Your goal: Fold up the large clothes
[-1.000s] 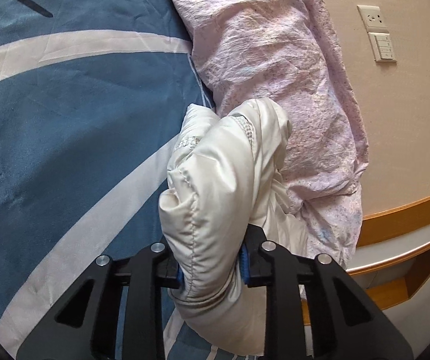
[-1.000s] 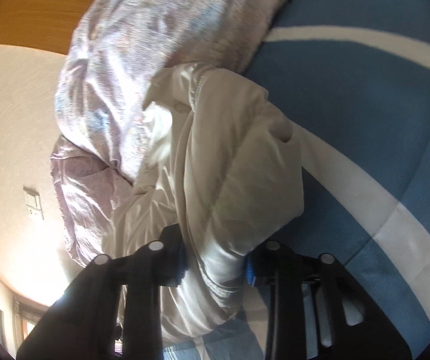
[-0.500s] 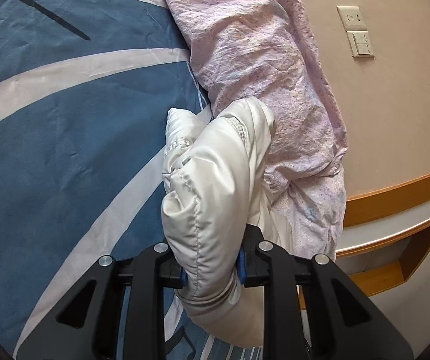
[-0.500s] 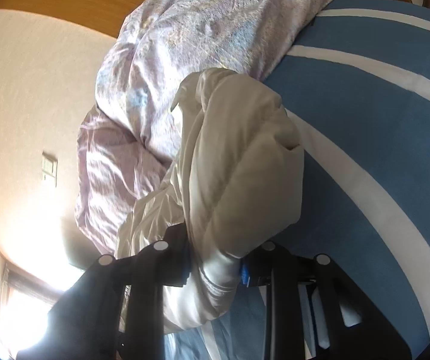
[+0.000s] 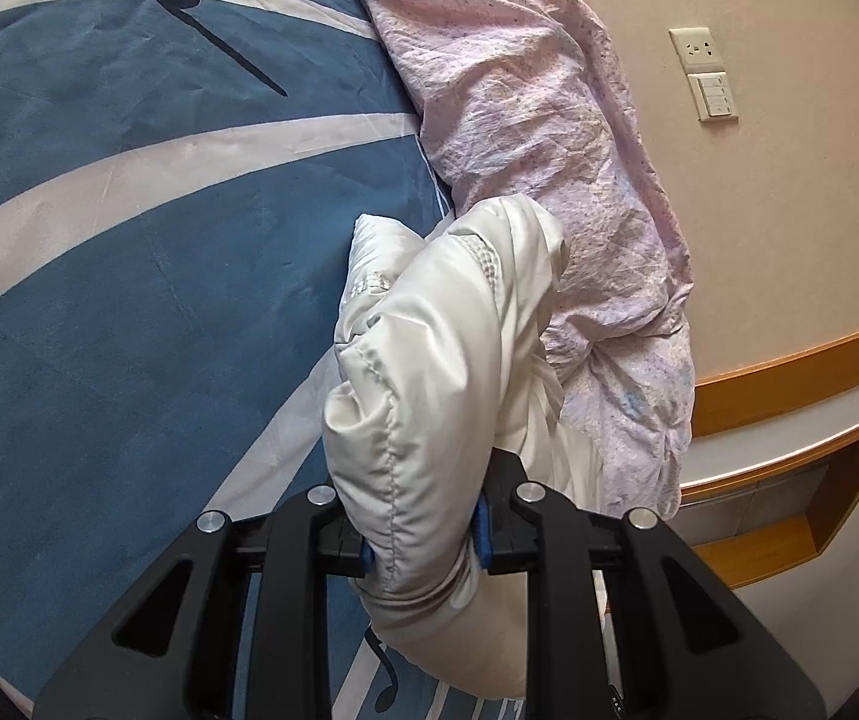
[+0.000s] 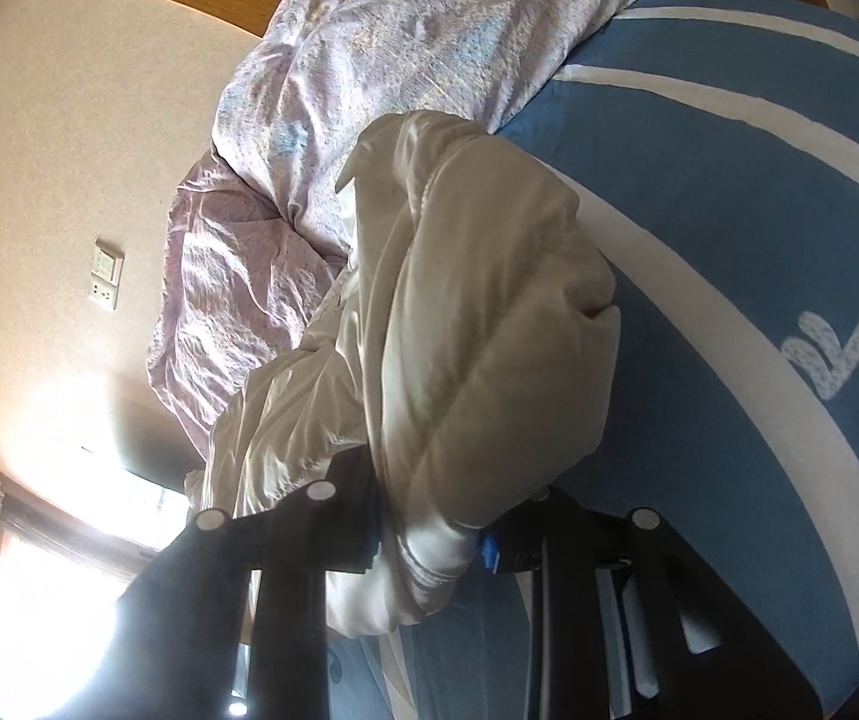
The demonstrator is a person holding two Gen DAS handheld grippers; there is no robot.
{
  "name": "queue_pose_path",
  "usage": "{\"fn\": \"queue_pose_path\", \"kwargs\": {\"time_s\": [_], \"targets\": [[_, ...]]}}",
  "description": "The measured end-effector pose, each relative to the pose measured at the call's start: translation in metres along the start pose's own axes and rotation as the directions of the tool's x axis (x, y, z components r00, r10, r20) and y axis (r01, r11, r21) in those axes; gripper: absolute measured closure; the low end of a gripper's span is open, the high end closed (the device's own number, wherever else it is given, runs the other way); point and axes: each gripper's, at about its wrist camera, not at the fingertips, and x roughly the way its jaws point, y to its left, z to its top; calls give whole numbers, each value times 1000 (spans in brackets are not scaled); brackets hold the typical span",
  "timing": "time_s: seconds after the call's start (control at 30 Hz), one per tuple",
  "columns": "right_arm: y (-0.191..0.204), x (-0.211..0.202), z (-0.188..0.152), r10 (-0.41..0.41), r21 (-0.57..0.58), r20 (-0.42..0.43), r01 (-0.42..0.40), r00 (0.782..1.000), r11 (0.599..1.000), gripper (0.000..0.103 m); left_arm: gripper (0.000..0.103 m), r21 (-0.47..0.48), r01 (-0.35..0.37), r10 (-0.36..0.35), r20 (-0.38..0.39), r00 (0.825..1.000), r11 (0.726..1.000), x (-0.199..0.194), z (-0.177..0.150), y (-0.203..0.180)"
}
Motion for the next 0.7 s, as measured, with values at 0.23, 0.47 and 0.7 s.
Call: {"fn": "queue_pose_path", "kwargs": {"time_s": [0.23,0.47,0.7], "targets": [[-19,-2,-14,-78,28,-6,78,997,997,53,68,7,-70,70,-11,997,998,4,-3,10],[-6,-46,-18,-329,-62,271,358,905,932,24,40,30,-123,123,-8,992,992,5,-5,18],[75,-42,-18,-339,-356,433,505,835,787,21,37,51,-123,122,21,992,991,5,-8,15]]}}
